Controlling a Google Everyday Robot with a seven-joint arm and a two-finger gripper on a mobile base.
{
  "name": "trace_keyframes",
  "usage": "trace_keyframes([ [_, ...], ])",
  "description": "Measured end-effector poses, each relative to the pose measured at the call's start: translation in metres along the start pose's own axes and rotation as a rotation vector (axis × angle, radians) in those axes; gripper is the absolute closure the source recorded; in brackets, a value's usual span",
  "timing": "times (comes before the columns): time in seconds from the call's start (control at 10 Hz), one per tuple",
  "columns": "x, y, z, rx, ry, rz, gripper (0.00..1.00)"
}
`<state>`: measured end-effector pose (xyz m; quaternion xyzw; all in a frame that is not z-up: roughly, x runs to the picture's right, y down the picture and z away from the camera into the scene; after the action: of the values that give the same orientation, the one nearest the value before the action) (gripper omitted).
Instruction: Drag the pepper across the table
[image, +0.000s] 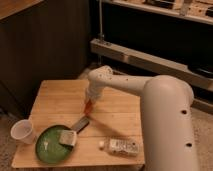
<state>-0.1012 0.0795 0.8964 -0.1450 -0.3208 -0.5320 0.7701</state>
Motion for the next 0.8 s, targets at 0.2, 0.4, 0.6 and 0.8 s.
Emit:
trace_keyframes([
  [0.2,0.015,0.018,0.005,0.014,0.012,-0.011,1.00],
  [0.4,0.021,0.028,0.014,0.039,0.029,-0.033,1.00],
  [0.6,0.022,0.032,0.009,0.052,0.047,-0.041,1.00],
  [0.8,0.025,0.039,0.001,0.068,0.066,-0.041,1.00],
])
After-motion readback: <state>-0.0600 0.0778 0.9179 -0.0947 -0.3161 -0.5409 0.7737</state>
